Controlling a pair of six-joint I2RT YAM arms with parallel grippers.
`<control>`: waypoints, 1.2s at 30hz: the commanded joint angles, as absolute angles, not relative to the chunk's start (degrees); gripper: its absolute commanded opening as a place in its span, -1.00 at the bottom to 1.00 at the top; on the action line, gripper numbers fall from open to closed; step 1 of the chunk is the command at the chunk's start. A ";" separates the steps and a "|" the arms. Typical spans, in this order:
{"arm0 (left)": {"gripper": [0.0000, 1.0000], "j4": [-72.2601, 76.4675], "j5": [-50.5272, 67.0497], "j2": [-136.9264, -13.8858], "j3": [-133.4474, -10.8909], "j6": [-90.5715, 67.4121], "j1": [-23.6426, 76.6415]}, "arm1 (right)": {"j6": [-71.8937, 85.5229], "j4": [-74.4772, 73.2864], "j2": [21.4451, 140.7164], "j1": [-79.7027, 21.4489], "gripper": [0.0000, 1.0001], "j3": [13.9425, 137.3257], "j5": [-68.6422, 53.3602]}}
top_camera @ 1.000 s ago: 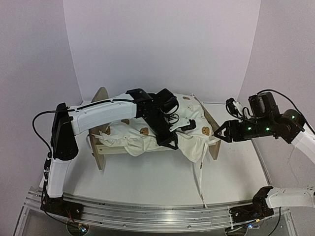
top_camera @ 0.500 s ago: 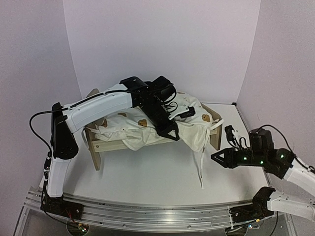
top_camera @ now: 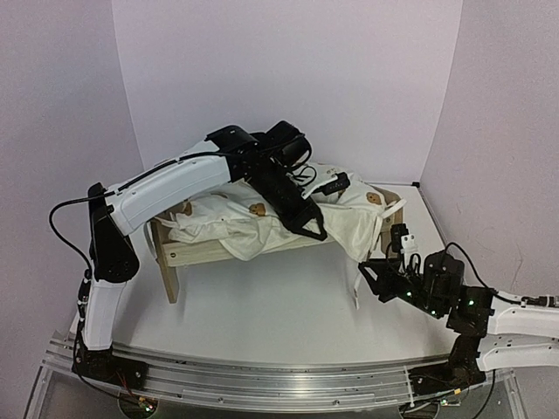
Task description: Set up the pet bed
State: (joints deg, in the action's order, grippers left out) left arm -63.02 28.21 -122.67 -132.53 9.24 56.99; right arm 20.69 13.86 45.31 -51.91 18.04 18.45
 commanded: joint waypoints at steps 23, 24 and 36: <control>-1.00 -42.68 38.86 -112.92 -138.89 -3.55 57.22 | 26.68 36.28 60.54 -54.92 0.00 21.51 57.60; -1.00 -42.17 39.12 -112.83 -138.59 -3.90 57.22 | 26.94 36.38 61.58 -54.90 0.03 22.24 58.12; -1.00 -38.94 39.71 -112.04 -136.26 -6.66 57.21 | 34.29 37.70 65.84 -55.58 0.10 28.36 66.04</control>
State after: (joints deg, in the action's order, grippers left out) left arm -53.51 32.97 -120.74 -134.72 -5.92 56.51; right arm 31.22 33.49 65.69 -55.31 23.51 61.07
